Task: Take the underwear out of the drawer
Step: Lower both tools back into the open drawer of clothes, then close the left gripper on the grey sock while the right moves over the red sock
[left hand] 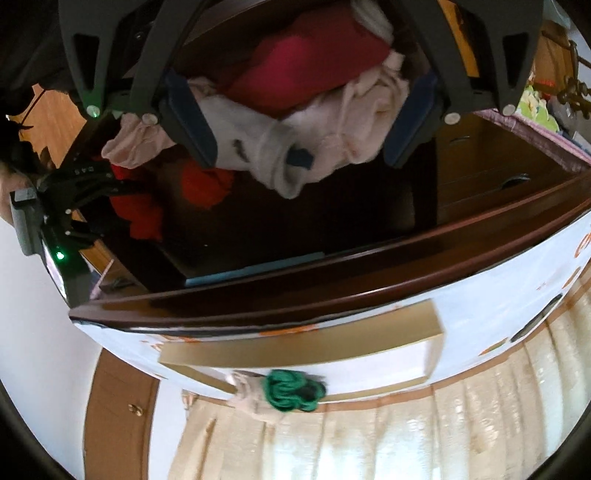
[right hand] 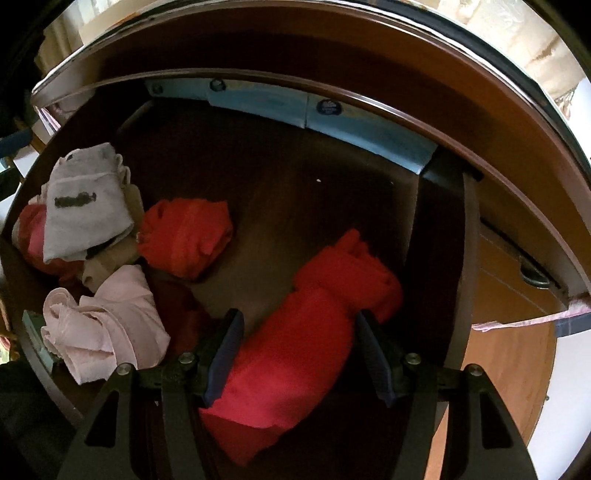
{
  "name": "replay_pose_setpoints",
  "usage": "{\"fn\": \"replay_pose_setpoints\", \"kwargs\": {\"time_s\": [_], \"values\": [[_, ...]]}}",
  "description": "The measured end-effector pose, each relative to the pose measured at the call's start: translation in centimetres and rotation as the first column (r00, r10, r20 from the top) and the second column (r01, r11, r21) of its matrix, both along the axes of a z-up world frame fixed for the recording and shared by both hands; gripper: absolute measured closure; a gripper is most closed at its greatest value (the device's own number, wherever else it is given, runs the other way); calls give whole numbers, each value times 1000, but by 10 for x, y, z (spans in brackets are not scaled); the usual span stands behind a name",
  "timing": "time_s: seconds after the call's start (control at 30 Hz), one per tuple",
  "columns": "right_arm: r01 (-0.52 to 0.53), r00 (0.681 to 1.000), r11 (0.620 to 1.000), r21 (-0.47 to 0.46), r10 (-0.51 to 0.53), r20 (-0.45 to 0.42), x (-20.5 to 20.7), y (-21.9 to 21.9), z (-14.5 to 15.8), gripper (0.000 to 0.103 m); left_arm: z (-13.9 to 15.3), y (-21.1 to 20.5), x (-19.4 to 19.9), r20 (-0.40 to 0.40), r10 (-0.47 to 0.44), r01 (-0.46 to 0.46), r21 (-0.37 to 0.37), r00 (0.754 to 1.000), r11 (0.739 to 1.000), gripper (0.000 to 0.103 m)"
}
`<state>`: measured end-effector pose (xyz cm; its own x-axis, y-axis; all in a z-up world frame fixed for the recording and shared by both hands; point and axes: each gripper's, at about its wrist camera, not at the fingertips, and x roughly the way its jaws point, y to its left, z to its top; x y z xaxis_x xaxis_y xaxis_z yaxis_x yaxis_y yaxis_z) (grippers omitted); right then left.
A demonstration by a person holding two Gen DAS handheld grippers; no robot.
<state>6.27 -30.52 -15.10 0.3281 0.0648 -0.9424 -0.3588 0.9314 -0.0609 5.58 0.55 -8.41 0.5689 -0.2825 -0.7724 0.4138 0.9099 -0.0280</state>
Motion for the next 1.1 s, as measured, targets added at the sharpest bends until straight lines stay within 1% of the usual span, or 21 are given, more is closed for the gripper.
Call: {"fn": "replay_pose_setpoints", "kwargs": {"time_s": [0.13, 0.2, 0.3, 0.37, 0.4, 0.43, 0.6, 0.63, 0.67, 0.7, 0.73, 0.83, 0.93, 1.0, 1.03, 1.1], "values": [[-29, 1000, 999, -42, 29, 2, -1, 6, -2, 37, -2, -5, 0, -6, -18, 18, 11, 1000, 1000, 10], [-54, 999, 998, -33, 53, -11, -2, 11, -4, 37, -4, -5, 2, -24, -14, 14, 7, 1000, 1000, 10], [-62, 998, 998, -26, 61, -14, -1, 13, -5, 37, -12, -9, 9, -80, -25, 25, -8, 996, 1000, 10], [-63, 998, 997, -35, 62, -18, 2, 13, -6, 37, -18, -19, 13, -105, -47, 49, 12, 993, 999, 10], [-65, 998, 997, -44, 65, -19, 1, 14, -6, 37, -23, -27, 15, -127, -69, 73, 24, 989, 997, 11], [-71, 997, 996, -53, 70, -20, 1, 15, -7, 37, -25, -29, 16, -139, -73, 77, 23, 988, 997, 12], [-69, 997, 996, -51, 67, -33, 7, 21, -14, 37, -32, -44, 28, -180, -93, 100, 31, 979, 995, 26], [-68, 997, 996, -50, 66, -36, 6, 22, -14, 37, -33, -46, 30, -187, -100, 109, 36, 977, 993, 27], [-68, 997, 996, -50, 66, -39, 7, 22, -14, 37, -35, -48, 32, -194, -106, 116, 39, 975, 993, 30], [-68, 997, 996, -53, 65, -44, 8, 23, -15, 37, -37, -50, 35, -204, -110, 121, 40, 973, 992, 36], [-70, 997, 996, -57, 67, -45, 9, 22, -16, 37, -40, -52, 36, -213, -115, 126, 38, 970, 991, 39], [-72, 996, 996, -57, 70, -47, 14, 20, -15, 37, -45, -54, 40, -223, -113, 126, 43, 968, 991, 43], [-74, 996, 995, -70, 71, -51, 17, 19, -16, 37, -49, -56, 40, -230, -121, 135, 48, 966, 990, 50], [-89, 995, 992, -87, 84, -54, 18, 21, -18, 37, -49, -55, 39, -222, -126, 140, 48, 967, 989, 63], [-93, 995, 992, -89, 88, -54, 17, 21, -18, 37, -49, -55, 40, -224, -127, 141, 46, 966, 989, 66], [-113, 993, 991, -71, 109, -53, 19, 23, -19, 40, -49, -52, 41, -223, -124, 134, 32, 967, 990, 85]]}}
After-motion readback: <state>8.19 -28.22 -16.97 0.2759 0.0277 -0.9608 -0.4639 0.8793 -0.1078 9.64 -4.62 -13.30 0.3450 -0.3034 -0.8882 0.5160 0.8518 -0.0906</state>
